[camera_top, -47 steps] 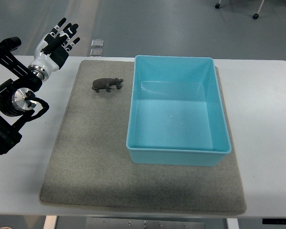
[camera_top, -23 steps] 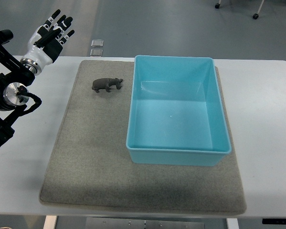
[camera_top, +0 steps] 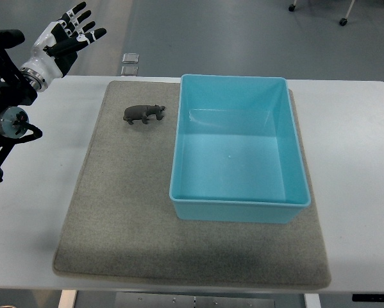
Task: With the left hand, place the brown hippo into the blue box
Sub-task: 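Raise the left hand and open its fingers above the mat, then reach the left hand over the brown hippo and lower toward it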
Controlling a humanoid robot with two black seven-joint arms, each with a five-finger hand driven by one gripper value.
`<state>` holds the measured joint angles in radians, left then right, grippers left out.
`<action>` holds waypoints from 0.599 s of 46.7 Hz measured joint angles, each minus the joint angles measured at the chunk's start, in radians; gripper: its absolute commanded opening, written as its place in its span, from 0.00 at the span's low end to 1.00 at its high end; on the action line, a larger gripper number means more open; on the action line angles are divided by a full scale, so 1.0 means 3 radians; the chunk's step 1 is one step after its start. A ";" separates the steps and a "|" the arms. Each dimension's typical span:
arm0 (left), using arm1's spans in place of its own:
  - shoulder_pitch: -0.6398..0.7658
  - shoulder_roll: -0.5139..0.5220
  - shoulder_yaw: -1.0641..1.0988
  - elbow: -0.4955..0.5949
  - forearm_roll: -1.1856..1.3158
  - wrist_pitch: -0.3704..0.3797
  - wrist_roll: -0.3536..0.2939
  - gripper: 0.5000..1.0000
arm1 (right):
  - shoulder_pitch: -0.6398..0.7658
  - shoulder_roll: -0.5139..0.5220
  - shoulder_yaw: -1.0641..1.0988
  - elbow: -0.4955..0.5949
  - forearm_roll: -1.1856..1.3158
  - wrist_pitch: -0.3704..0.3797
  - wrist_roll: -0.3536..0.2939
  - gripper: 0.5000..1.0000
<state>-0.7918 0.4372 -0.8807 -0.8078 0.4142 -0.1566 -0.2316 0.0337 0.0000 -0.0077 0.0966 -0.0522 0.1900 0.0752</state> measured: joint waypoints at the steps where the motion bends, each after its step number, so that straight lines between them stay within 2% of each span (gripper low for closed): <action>1: 0.0000 0.0000 0.0001 0.0001 0.0042 0.0000 0.0000 0.98 | 0.0000 0.0000 0.0000 0.0000 0.0000 0.0000 0.0000 0.87; 9: 0.0000 0.0000 0.0001 -0.0001 0.0143 -0.0013 0.0000 0.99 | 0.0000 0.0000 0.0000 0.0000 0.0000 0.0000 0.0000 0.87; 17: 0.0000 0.0000 -0.0002 0.0009 0.0101 -0.0188 0.0001 0.99 | 0.0000 0.0000 0.0000 0.0000 0.0000 0.0000 0.0000 0.87; 28: -0.0043 -0.0002 0.0003 0.0093 0.0166 -0.0159 0.0119 0.99 | 0.0000 0.0000 0.0000 0.0000 0.0000 0.0000 0.0000 0.87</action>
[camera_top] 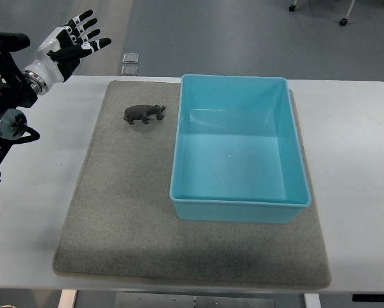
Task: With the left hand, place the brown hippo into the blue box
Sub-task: 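Reach the left hand over the brown hippo and lower toward it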
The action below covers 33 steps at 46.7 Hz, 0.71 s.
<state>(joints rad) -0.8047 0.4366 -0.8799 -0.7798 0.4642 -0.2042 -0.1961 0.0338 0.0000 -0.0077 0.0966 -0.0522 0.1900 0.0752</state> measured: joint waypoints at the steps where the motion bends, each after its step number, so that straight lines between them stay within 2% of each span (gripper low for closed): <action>1: -0.0017 0.0002 0.0002 0.0003 0.0017 0.0000 0.0009 0.99 | 0.0000 0.0000 0.0000 0.0000 0.0000 0.0000 0.0000 0.87; 17: -0.0210 0.0053 0.0108 -0.0027 0.1172 -0.0073 0.0016 0.98 | 0.0000 0.0000 0.0000 0.0000 0.0000 0.0001 0.0000 0.87; 33: -0.0618 0.0054 0.0902 -0.0028 0.2133 -0.0210 0.0044 0.98 | 0.0000 0.0000 0.0000 0.0000 0.0000 0.0001 0.0000 0.87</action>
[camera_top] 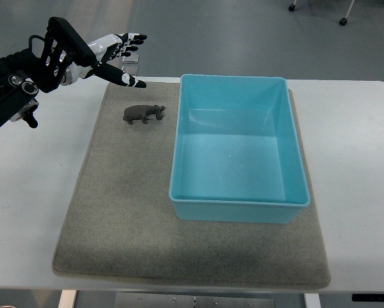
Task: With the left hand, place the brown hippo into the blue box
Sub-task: 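Reach the left hand over the brown hippo and lower toward it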
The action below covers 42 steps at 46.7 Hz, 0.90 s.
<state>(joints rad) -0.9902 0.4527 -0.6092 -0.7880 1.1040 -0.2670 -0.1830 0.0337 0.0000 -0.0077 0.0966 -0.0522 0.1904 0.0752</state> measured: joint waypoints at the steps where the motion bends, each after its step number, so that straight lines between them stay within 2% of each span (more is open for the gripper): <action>1: -0.0018 0.0000 0.0051 0.0001 0.0048 0.0000 0.0000 0.98 | 0.0000 0.0000 0.0000 0.0000 0.0000 0.0000 0.0000 0.87; 9: -0.0107 -0.0005 0.0339 0.0023 0.0393 0.0000 0.0001 0.99 | 0.0000 0.0000 0.0000 0.0000 0.0000 0.0000 0.0000 0.87; 22: -0.0115 -0.0007 0.0383 0.0027 0.0838 0.0000 0.0001 0.99 | -0.0001 0.0000 0.0000 0.0000 0.0000 -0.0001 0.0000 0.87; 34: -0.0105 -0.0035 0.0546 0.0043 0.0886 0.0057 0.0001 0.97 | 0.0000 0.0000 0.0000 0.0000 0.0000 -0.0001 0.0000 0.87; 42: -0.0105 -0.0109 0.0633 0.0216 0.0891 0.0112 0.0002 0.96 | 0.0000 0.0000 0.0000 0.0000 0.0000 -0.0001 0.0000 0.87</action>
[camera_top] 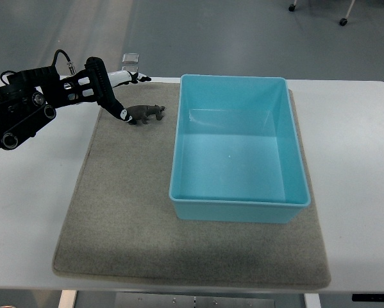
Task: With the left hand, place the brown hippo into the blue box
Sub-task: 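Reach the left hand over the brown hippo and lower toward it, then close the left hand fingers around the brown hippo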
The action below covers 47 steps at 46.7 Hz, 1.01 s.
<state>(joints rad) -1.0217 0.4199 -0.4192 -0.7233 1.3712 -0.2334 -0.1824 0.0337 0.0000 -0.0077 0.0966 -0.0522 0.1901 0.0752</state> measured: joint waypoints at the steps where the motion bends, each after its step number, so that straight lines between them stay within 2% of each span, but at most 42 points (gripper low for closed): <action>1: 0.0000 -0.0021 0.0008 0.0022 0.0000 0.0009 0.0000 0.96 | 0.0001 0.0000 0.0000 0.0000 0.0000 0.0000 0.0000 0.87; 10: 0.0000 -0.0073 0.0017 0.0095 -0.0004 0.0085 0.0000 0.93 | 0.0000 0.0000 0.0000 0.0000 0.0000 0.0000 0.0000 0.87; 25: 0.0000 -0.0101 0.0021 0.0105 -0.0001 0.0088 0.0048 0.80 | 0.0000 0.0000 0.0000 0.0000 0.0000 0.0000 0.0000 0.87; 32: 0.0000 -0.0106 0.0040 0.0105 0.0000 0.0091 0.0065 0.78 | 0.0000 0.0000 0.0000 0.0000 0.0000 0.0001 0.0000 0.87; 41: 0.0000 -0.0113 0.0042 0.0105 -0.0003 0.0093 0.0071 0.70 | 0.0000 0.0000 0.0000 0.0000 0.0000 0.0001 0.0000 0.87; 47: 0.0000 -0.0116 0.0042 0.0105 -0.0003 0.0101 0.0084 0.61 | 0.0000 0.0000 0.0000 0.0000 0.0000 0.0001 0.0000 0.87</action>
<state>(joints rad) -1.0218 0.3850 -0.4065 -0.6918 1.3702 -0.2029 -0.1571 0.0337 0.0000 -0.0077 0.0966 -0.0521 0.1904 0.0751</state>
